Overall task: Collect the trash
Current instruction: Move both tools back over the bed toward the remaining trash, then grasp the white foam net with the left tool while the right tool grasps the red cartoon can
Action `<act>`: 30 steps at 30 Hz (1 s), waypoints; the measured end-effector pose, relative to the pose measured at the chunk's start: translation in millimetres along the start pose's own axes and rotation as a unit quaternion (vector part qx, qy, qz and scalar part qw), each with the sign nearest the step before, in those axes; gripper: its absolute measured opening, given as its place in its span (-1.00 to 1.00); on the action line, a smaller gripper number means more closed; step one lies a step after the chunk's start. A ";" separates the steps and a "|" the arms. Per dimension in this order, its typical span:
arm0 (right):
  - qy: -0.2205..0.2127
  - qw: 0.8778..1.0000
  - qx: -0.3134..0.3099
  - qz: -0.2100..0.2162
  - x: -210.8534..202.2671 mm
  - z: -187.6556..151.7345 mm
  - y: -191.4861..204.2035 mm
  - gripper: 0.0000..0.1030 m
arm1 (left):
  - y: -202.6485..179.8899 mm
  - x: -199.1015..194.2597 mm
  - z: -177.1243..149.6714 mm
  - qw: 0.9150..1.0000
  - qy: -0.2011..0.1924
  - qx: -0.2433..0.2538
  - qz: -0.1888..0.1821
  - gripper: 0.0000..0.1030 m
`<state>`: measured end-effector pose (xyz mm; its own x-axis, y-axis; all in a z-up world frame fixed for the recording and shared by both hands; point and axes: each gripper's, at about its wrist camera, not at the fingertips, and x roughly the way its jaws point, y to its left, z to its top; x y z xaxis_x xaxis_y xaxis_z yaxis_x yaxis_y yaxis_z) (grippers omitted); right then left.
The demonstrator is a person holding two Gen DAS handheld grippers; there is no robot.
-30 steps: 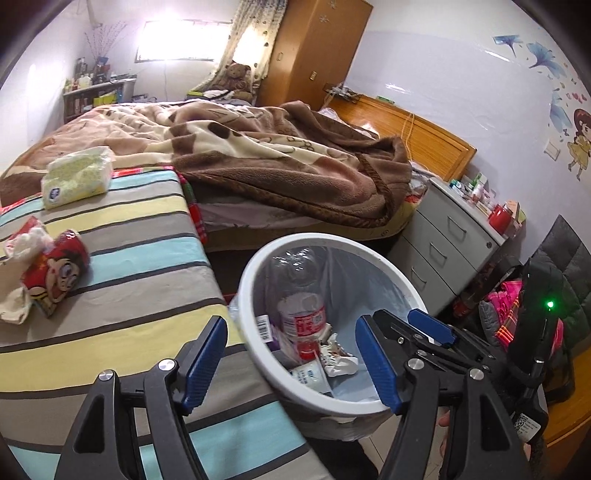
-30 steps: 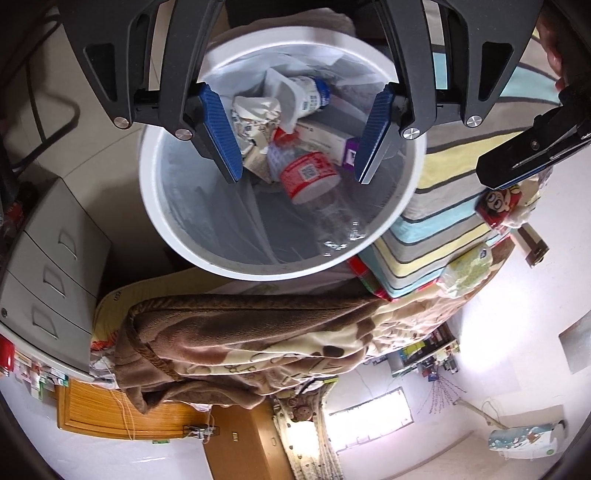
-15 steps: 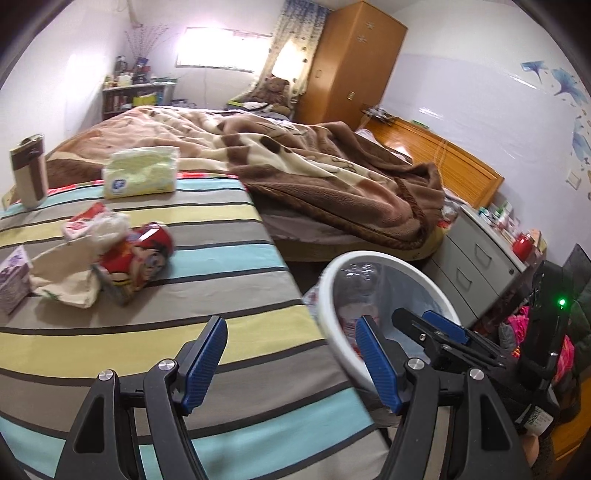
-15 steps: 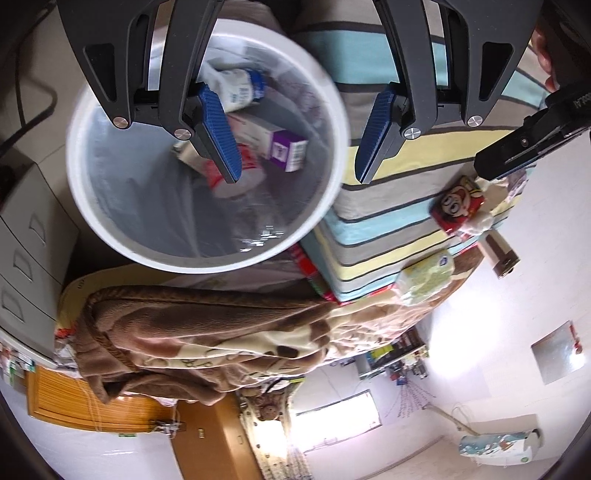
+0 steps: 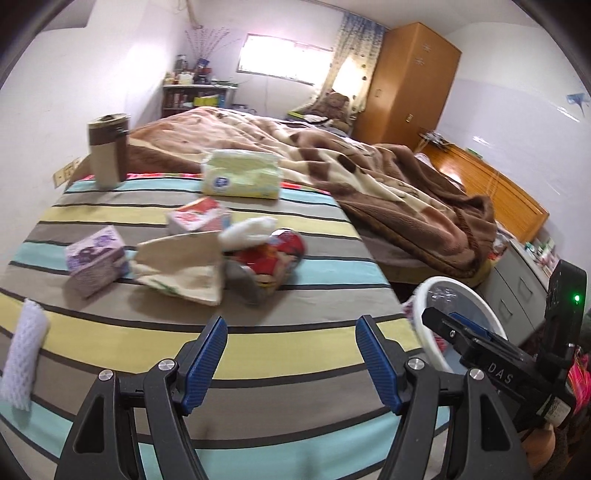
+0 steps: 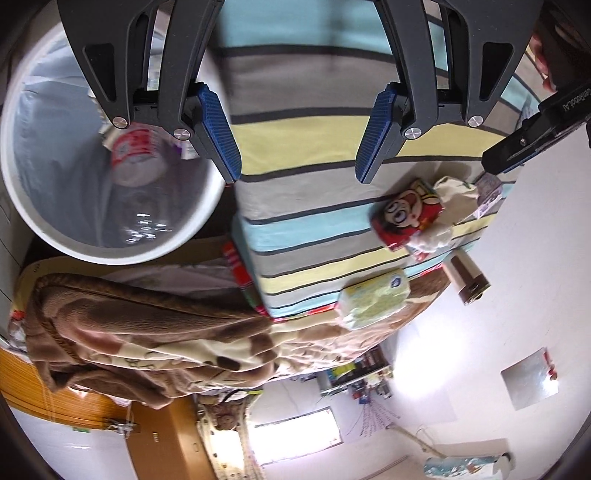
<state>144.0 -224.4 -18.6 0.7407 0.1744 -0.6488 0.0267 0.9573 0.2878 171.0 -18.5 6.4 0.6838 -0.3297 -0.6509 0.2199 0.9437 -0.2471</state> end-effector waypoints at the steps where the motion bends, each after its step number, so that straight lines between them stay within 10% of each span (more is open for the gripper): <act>1: 0.002 1.000 -0.003 0.003 2.7 1.1 4.2 0.28 | 8.5 -1.7 0.3 1.000 0.000 -0.005 0.008 0.39; 30: 0.075 0.996 0.017 0.045 91.3 26.7 76.0 0.57 | 199.4 -49.4 -29.2 0.982 0.013 -0.102 0.157 0.39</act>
<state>231.6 -141.9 -37.1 0.6319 0.2935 -0.7174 -0.0098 0.9285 0.3712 160.8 185.2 -31.7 0.6769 -0.0262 -0.7356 -0.1452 0.9750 -0.1684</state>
